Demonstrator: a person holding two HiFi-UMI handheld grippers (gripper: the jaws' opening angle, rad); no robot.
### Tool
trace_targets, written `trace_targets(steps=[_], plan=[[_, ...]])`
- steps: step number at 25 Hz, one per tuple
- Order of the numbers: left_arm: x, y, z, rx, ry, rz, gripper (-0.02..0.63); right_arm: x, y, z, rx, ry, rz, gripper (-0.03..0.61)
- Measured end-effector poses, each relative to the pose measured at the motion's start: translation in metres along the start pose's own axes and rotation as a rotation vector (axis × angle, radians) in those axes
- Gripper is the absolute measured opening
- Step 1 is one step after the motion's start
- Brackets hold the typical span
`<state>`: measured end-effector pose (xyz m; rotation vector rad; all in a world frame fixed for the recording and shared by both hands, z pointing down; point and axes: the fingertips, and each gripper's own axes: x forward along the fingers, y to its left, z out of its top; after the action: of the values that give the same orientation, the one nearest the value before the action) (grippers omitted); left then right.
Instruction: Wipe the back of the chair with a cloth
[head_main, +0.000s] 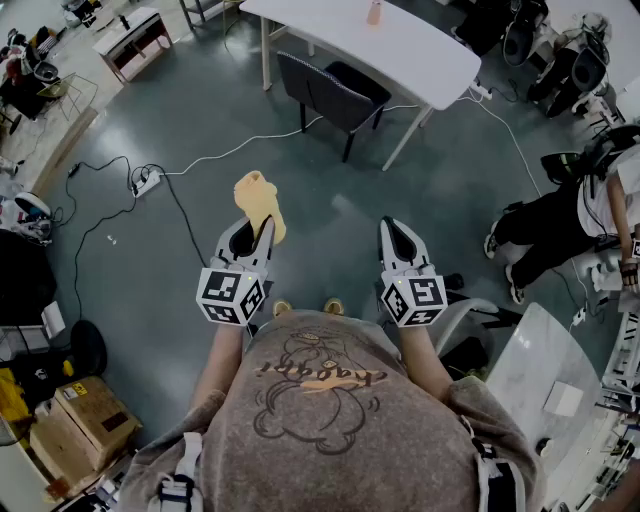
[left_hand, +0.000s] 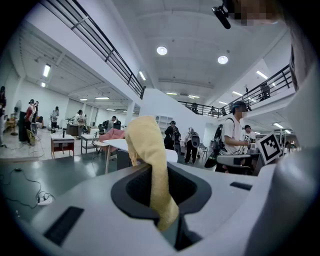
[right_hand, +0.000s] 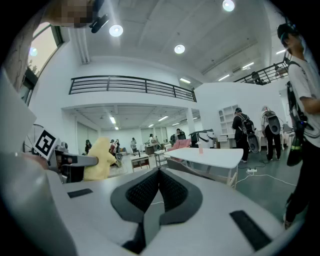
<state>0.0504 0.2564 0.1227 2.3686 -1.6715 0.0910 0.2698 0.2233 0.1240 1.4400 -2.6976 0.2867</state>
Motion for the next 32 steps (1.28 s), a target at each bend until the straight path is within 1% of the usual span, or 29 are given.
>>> trace_targets(steps=[6,9,11,17,24,27,32], plan=[[0.000,0.005,-0.003,-0.005,0.010,0.007,0.063,0.006,0.005,-0.004,0.018,0.016,0.029,0.025],[0.000,0.010,-0.005,-0.007,0.020,-0.001,0.063,0.011,0.016,-0.002,0.042,0.022,0.063,0.025],[-0.001,0.016,-0.005,-0.016,0.021,0.005,0.064,0.015,0.024,-0.001,0.038,0.022,0.085,0.025],[-0.010,0.029,-0.005,-0.009,0.024,-0.014,0.064,0.028,0.043,-0.005,0.046,0.020,0.117,0.025],[-0.022,0.056,-0.012,-0.004,0.023,-0.042,0.064,0.036,0.063,-0.020,0.058,0.011,0.081,0.025],[-0.018,0.067,-0.011,-0.004,0.024,-0.052,0.063,0.042,0.069,-0.019,0.056,0.001,0.072,0.025],[-0.007,0.078,-0.009,-0.028,0.019,-0.081,0.063,0.058,0.069,-0.021,0.055,0.004,0.043,0.025]])
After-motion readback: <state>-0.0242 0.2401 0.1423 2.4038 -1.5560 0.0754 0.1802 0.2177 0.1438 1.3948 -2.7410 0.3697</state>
